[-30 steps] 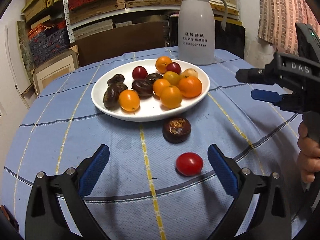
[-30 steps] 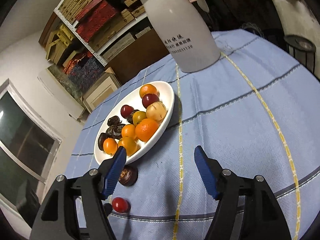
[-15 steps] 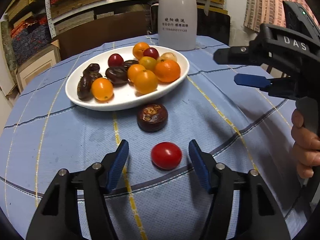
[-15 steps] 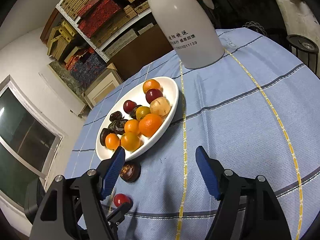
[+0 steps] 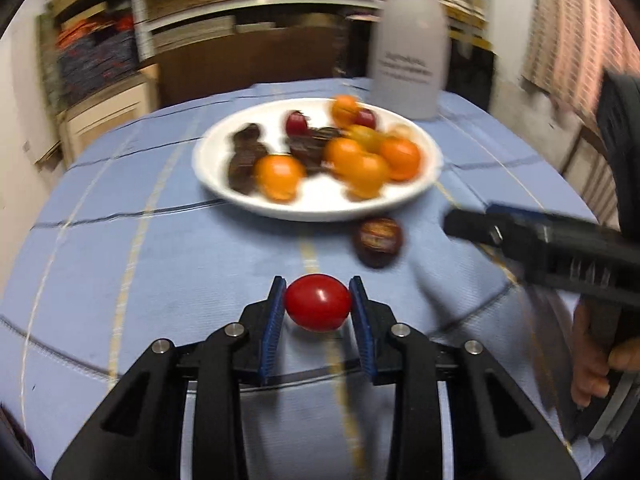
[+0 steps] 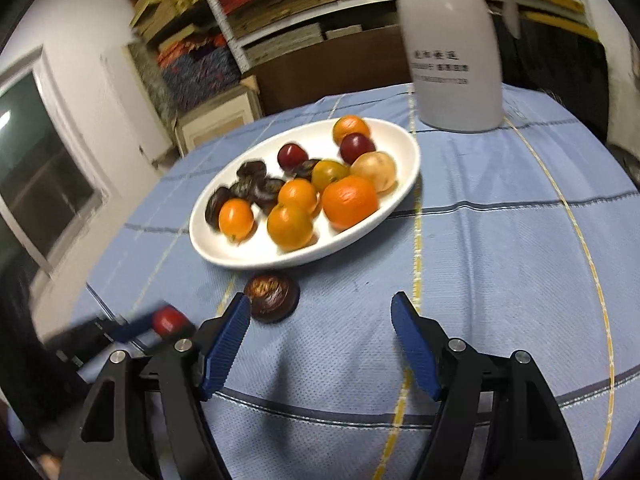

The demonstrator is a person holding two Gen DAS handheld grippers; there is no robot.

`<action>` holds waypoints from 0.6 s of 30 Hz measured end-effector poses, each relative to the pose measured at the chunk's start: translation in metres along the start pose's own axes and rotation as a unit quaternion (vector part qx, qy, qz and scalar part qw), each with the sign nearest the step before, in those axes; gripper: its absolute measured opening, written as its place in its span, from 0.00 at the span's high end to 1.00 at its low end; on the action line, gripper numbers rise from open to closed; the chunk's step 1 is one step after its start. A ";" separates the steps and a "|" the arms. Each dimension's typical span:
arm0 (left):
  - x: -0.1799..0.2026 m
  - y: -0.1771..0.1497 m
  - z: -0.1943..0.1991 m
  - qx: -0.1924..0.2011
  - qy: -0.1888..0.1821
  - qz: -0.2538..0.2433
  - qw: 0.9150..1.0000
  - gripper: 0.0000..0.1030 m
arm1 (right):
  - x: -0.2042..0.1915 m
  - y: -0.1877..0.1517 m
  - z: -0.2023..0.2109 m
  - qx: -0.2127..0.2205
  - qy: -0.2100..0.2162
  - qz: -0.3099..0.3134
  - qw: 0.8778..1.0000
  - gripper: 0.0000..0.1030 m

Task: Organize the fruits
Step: 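Grasp the red tomato with the left tool while the right tool grasps the last dark brown fruit, then carry both fruits onto the white plate and open both tools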

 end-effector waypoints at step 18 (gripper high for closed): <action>-0.023 -0.006 -0.016 -0.024 -0.006 0.035 0.999 0.69 | -0.041 -0.018 -0.033 -0.045 -0.025 0.090 0.995 0.60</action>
Point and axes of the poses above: each gripper's, at about its wrist camera, not at the fingertips, and z roughly against the way its jaws point, x to its right, y to its top, the point moved 10 cm from there along -z, roughly the way its jaws point, and after that the axes turned 4 degrees about -z, right-handed, at the moved point
